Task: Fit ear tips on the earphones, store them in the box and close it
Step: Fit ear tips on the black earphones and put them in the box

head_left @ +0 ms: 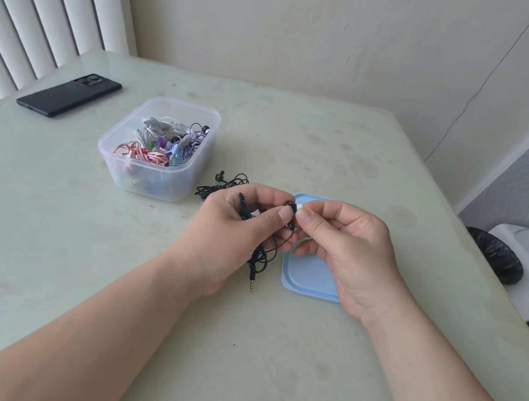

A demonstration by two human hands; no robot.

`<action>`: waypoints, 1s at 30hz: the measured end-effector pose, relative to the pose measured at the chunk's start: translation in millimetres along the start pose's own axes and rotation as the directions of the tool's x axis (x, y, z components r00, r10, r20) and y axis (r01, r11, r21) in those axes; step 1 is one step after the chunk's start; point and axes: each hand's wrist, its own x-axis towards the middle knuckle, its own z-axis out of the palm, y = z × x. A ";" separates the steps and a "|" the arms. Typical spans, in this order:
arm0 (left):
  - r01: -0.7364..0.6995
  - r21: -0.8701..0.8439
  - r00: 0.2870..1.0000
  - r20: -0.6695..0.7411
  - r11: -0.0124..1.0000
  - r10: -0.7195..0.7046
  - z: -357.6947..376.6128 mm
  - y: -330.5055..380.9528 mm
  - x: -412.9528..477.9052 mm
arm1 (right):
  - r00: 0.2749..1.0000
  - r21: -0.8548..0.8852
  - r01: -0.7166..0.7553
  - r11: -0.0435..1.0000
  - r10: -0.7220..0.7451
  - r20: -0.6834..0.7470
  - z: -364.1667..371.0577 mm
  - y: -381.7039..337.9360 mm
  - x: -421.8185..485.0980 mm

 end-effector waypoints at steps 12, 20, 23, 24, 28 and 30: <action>0.015 -0.035 0.999 -0.035 0.999 -0.016 2.1 1.0 0.1 | 0.999 0.049 -0.023 0.999 0.025 -0.045 -1.1 -0.1 -2.4; 0.029 0.066 0.999 -0.017 0.997 -0.028 3.0 5.7 -5.4 | 1.000 -0.082 -0.002 0.997 0.000 -0.027 5.1 -2.9 -10.5; 0.044 0.004 0.993 -0.108 0.999 -0.043 6.5 13.4 -9.7 | 0.998 -0.123 0.003 0.992 -0.010 -0.056 9.1 -7.4 -16.5; 0.040 -0.008 0.988 -0.151 0.999 -0.041 7.1 17.0 -10.4 | 0.999 -0.176 -0.001 0.984 -0.008 -0.051 11.3 -9.4 -18.8; -0.003 -0.180 0.958 -0.282 0.984 -0.048 7.8 32.8 -11.1 | 0.999 -0.361 -0.022 0.932 0.031 0.019 23.9 -14.7 -25.2; -0.025 -0.221 0.947 -0.319 0.975 -0.048 11.0 38.9 -14.7 | 0.998 -0.354 -0.022 0.935 0.042 0.048 31.3 -16.6 -27.4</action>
